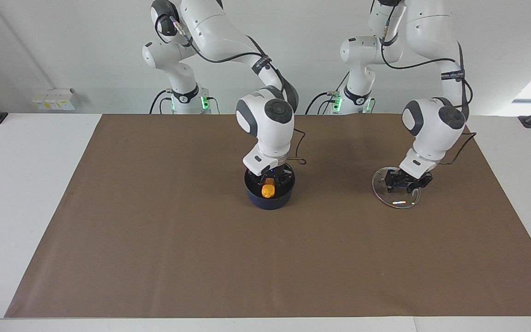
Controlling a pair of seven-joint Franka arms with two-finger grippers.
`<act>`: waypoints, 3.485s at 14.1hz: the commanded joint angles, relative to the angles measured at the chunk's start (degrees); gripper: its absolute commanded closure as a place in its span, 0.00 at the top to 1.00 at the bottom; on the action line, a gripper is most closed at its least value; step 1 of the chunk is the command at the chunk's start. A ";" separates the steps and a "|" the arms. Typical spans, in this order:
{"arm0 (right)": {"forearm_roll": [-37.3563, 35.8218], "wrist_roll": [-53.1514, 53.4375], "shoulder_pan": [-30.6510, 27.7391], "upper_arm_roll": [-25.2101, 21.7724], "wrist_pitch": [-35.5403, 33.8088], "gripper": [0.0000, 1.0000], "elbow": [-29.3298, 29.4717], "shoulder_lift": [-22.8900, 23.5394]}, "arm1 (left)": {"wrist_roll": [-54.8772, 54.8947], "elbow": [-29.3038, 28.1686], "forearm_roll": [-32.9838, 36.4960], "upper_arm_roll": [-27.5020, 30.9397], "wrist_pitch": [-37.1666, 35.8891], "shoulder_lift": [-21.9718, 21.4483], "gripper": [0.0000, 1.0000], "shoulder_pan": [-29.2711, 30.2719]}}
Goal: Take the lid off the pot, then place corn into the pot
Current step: 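Set the lid down with the left gripper while the right gripper lowers corn, then release the corn into the pot and withdraw the right gripper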
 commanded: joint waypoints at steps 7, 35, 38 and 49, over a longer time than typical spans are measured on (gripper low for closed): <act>0.14 0.07 0.26 0.99 3.91 0.01 -4.13 -1.74 | -0.74 19.08 -0.41 -0.52 -20.34 0.93 1.00 0.40; -0.12 -4.92 -7.63 0.11 -1.61 1.00 -0.62 -13.23 | -4.96 36.15 4.25 -0.17 -52.62 -9.71 1.00 2.17; -0.82 -10.11 -12.73 0.11 -3.29 1.00 -0.62 -16.49 | -5.05 35.62 4.08 -0.17 -51.92 -9.80 1.00 1.73; 0.14 -35.33 -28.29 -0.06 -24.64 1.00 -0.61 -31.70 | -4.08 35.53 4.34 -0.17 -52.01 -9.88 1.00 1.64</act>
